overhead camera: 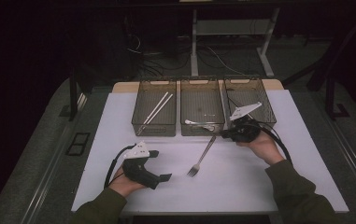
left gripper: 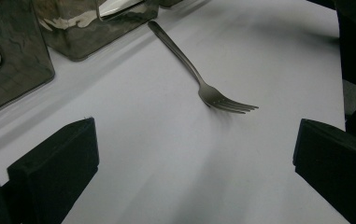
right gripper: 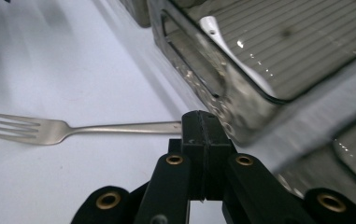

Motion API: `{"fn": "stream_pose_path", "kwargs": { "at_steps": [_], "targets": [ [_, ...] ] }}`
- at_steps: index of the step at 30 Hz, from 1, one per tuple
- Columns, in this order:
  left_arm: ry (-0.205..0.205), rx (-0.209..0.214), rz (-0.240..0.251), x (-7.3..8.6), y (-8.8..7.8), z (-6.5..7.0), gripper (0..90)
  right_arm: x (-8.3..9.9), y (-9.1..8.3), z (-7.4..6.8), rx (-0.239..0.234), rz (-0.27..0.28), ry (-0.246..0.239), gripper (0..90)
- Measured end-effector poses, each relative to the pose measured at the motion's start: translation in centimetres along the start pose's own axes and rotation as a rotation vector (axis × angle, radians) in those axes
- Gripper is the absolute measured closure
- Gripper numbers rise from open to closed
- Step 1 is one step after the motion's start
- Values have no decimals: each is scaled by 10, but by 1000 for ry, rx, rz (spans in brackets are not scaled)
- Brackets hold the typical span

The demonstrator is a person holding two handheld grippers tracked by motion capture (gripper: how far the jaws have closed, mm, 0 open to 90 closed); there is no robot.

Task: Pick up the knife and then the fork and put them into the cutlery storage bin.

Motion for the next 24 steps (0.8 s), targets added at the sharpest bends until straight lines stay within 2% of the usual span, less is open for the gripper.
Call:
{"fn": "stream_pose_path", "kwargs": {
  "at_steps": [5, 7, 10, 12, 15, 17, 24],
  "targets": [
    [1, 1, 1, 0, 0, 0, 0, -5, 24, -9, -9, -33, -19, 898],
    [1, 2, 1, 0, 0, 0, 0, -5, 34, -12, -2, -62, -29, 898],
    [2, 4, 1, 0, -1, 0, 0, -4, 45, -11, 12, -88, -50, 899],
    [3, 4, 0, 0, 0, 0, 0, -2, 52, -10, 15, -100, -43, 899],
    [2, 5, 2, 0, 0, 1, 0, 0, 59, -7, 32, -122, -56, 899],
    [3, 4, 0, 0, 0, 0, 0, 0, 61, -7, 23, -120, -49, 899],
    [3, 5, -1, 0, -1, 1, 0, 0, 65, -10, 27, -153, -90, 900]
  ]
}}
Point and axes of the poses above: each handheld gripper's, and its own axes: y roughly forward along the jaws, x roughly out of its underside, z roughly to its right, the point moved 6 cm from there along y, roughly forward along the jaws, and after that the axes turned 2 degrees about z, right-handed, at the moved point
